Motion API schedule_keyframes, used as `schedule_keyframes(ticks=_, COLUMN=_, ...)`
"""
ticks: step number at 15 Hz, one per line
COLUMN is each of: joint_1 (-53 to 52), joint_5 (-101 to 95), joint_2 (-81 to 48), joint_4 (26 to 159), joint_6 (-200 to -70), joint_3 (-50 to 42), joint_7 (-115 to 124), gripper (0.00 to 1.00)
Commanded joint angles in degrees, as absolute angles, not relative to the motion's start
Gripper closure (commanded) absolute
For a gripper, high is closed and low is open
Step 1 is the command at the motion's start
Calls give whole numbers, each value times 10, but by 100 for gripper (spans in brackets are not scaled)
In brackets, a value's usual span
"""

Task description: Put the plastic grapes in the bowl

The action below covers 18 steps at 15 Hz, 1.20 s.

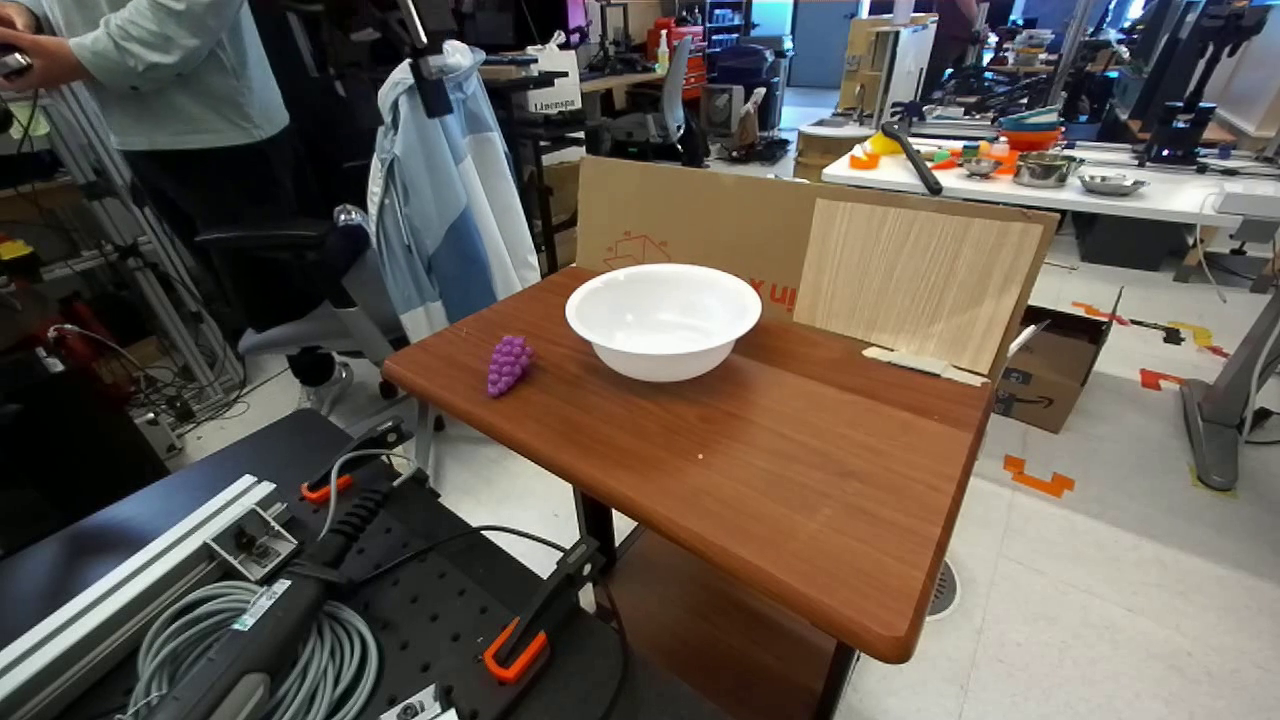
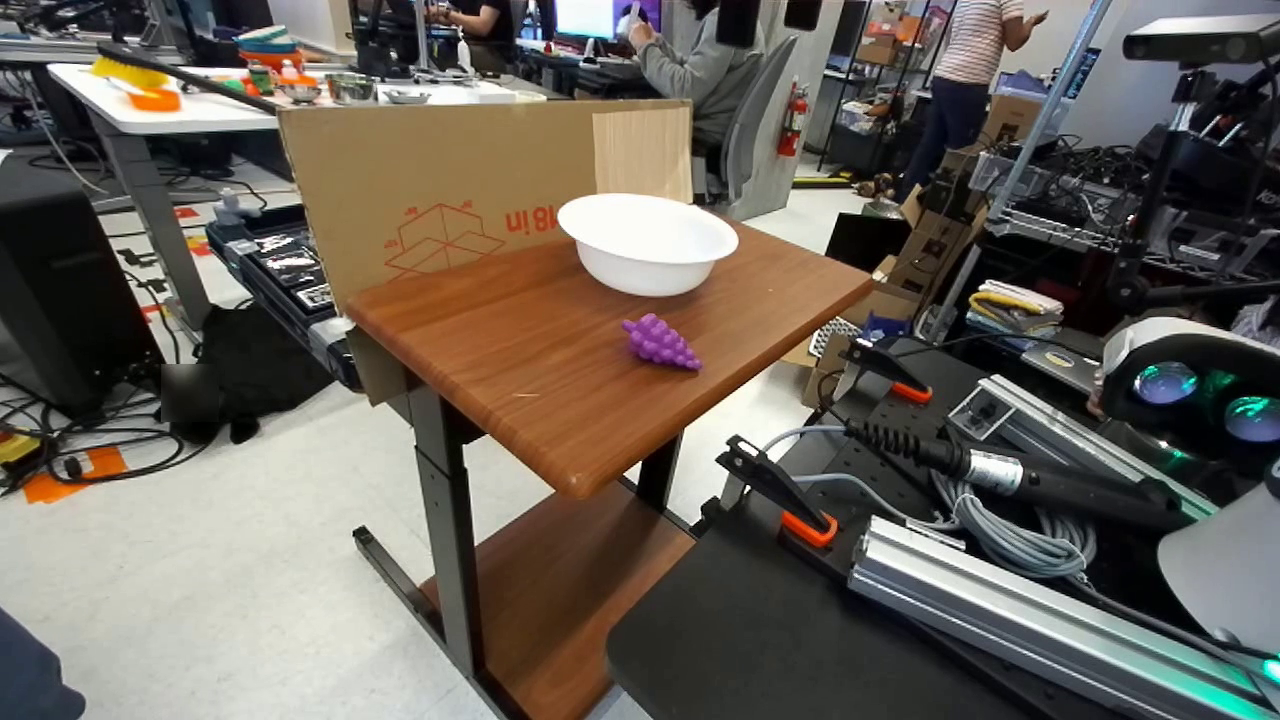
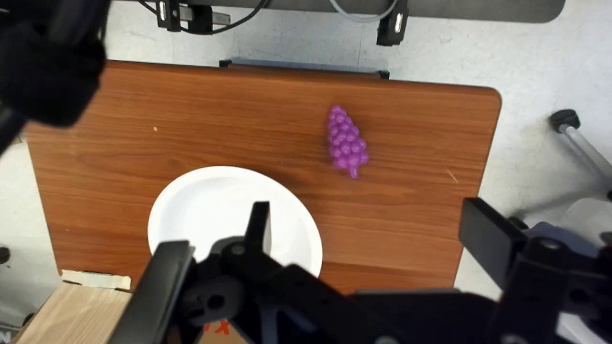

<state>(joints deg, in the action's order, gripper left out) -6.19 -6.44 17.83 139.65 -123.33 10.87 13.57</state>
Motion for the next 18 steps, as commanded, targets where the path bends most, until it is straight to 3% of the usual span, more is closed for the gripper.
schedule_keyframes(ticks=1, joint_1=-42, joint_5=-63, joint_2=137, joint_4=1424, joint_6=-1335, joint_3=80, joint_7=125, gripper=0)
schedule_keyframes(ticks=8, joint_1=-8, joint_5=-87, joint_2=12, joint_4=1423, joint_6=-1408, joint_3=53, joint_7=153, gripper=0)
schedule_keyframes(ticks=18, joint_1=-54, joint_5=-69, joint_2=13, joint_4=1410, joint_6=-1402, joint_3=79, joint_7=177, gripper=0)
